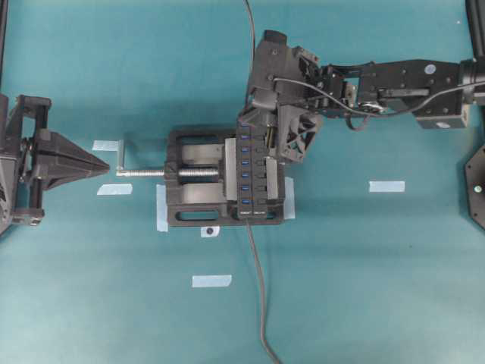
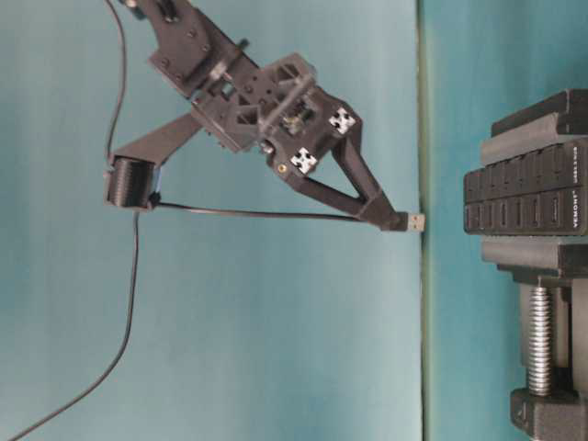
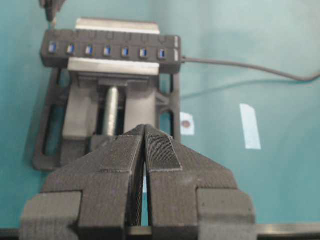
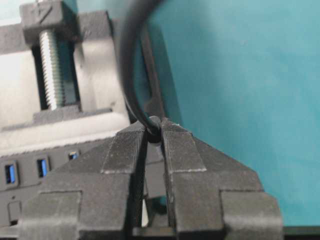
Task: Insert the USB into the center port of the fixed hub
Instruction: 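Carry the plug left and align it above the hub's center port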
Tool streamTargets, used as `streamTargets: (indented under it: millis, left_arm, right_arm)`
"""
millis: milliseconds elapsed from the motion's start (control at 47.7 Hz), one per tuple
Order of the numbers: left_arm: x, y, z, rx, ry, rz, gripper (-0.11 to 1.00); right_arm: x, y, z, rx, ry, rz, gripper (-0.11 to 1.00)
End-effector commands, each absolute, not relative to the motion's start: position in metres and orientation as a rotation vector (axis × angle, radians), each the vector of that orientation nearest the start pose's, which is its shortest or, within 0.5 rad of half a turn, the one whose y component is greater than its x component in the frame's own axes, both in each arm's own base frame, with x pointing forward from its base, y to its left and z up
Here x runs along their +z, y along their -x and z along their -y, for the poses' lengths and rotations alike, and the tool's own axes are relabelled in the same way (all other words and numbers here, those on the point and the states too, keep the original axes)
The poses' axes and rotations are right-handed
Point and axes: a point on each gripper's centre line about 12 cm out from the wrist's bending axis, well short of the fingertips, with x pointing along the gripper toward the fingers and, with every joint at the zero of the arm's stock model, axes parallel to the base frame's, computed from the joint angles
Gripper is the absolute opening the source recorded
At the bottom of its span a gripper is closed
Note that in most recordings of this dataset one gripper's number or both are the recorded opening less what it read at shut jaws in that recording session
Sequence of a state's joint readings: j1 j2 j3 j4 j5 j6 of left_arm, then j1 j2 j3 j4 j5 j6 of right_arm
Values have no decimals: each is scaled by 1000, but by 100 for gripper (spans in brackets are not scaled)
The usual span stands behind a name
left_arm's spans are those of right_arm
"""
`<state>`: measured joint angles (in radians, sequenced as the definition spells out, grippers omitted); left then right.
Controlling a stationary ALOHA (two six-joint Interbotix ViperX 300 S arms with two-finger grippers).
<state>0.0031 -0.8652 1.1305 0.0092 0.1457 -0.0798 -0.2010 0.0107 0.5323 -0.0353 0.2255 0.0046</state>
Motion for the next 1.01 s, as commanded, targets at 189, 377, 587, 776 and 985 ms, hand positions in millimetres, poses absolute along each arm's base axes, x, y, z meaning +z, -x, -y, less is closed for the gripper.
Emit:
streamTargets:
  millis: [189, 377, 587, 776, 985]
  left_arm:
    - [250, -212, -1, 18, 72, -388, 0]
    - [250, -212, -1, 18, 72, -388, 0]
    - [250, -212, -1, 18, 72, -389, 0]
    - [250, -212, -1, 18, 70, -388, 0]
    - [250, -212, -1, 18, 72, -388, 0]
  right_arm:
    - [211, -401, 75, -176, -46, -711, 8]
    - [212, -402, 64, -151, -38, -730, 8]
    - [213, -402, 58, -135, -32, -746, 8]
    - [217, -402, 55, -129, -28, -738, 8]
    - [219, -402, 49, -116, -24, -733, 8]
